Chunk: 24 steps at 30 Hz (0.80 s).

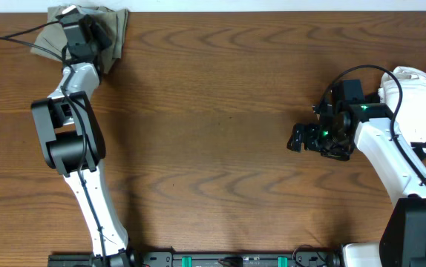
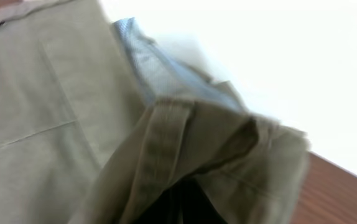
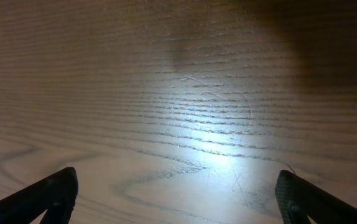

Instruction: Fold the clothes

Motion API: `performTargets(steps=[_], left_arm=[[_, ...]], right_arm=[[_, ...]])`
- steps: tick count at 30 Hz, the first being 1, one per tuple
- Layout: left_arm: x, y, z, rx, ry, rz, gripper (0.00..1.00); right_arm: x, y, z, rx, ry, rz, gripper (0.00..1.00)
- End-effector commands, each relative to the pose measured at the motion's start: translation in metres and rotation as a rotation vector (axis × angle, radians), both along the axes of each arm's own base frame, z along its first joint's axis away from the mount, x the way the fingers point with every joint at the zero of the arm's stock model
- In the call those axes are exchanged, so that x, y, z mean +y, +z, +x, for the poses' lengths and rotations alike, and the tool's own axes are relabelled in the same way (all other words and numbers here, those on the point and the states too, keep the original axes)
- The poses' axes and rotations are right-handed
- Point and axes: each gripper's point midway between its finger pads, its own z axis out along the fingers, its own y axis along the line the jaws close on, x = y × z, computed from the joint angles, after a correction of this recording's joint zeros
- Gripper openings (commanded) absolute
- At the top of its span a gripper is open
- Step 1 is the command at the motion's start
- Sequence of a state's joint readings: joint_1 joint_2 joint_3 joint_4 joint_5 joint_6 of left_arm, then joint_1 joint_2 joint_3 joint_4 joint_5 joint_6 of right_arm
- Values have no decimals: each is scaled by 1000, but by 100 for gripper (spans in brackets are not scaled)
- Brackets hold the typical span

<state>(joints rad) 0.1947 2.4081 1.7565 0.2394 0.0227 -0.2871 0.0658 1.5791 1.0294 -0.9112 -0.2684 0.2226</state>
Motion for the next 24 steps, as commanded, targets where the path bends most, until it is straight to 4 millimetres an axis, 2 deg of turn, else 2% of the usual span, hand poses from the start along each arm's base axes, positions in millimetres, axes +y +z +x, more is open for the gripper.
performTargets(steps=[1,8,11,15,19,22,24], left_arm=[[-6,43,9,-88,-18,28,7],[-5,85,14,-206,-3,15,7],[-1,88,14,-215,13,24,8],[18,94,9,-220,92,55,7],[36,120,1,-255,150,77,8],[54,136,-11,-250,202,91,17],[65,131,-19,-206,221,87,17]], right_arm=[[-2,-2,-1,-1,14,-12,99],[-1,-2,1,-11,13,-12,99],[-1,-1,5,-29,13,-10,99],[-1,-1,4,-24,14,-10,99],[-1,-2,3,-18,14,-11,99],[-1,-2,4,-24,13,-10,99],[-1,-2,5,-28,13,-10,99]])
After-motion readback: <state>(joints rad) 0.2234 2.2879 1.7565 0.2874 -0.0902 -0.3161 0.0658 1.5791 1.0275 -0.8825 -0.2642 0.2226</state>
